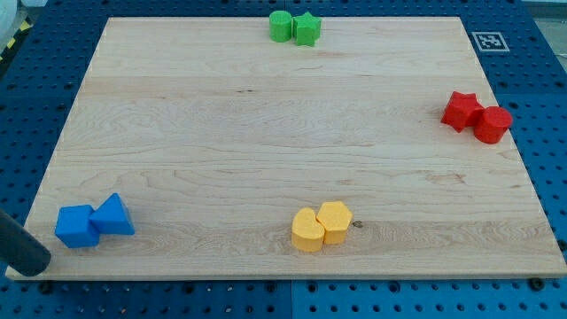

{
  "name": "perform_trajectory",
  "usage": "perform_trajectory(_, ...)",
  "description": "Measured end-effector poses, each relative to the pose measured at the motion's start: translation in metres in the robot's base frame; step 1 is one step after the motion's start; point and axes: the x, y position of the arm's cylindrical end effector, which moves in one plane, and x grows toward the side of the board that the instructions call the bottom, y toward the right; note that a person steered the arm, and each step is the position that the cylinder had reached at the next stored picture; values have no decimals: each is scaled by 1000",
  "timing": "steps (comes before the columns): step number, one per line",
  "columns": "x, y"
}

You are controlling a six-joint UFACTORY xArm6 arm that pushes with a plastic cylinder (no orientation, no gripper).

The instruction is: Move blue cube to the center left

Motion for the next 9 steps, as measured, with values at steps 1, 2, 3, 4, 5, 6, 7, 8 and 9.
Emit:
perform_trajectory(1,-25,-7)
perform_trajectory(2,-33,-6)
perform_trajectory(3,-33,-4)
perform_trajectory(4,-33,-3)
perform_trajectory(5,-39,0)
perform_trajectory(6,-48,23)
perform_trajectory(7,-48,32)
perform_trajectory(8,-31,10)
perform_trajectory(9,-8,16)
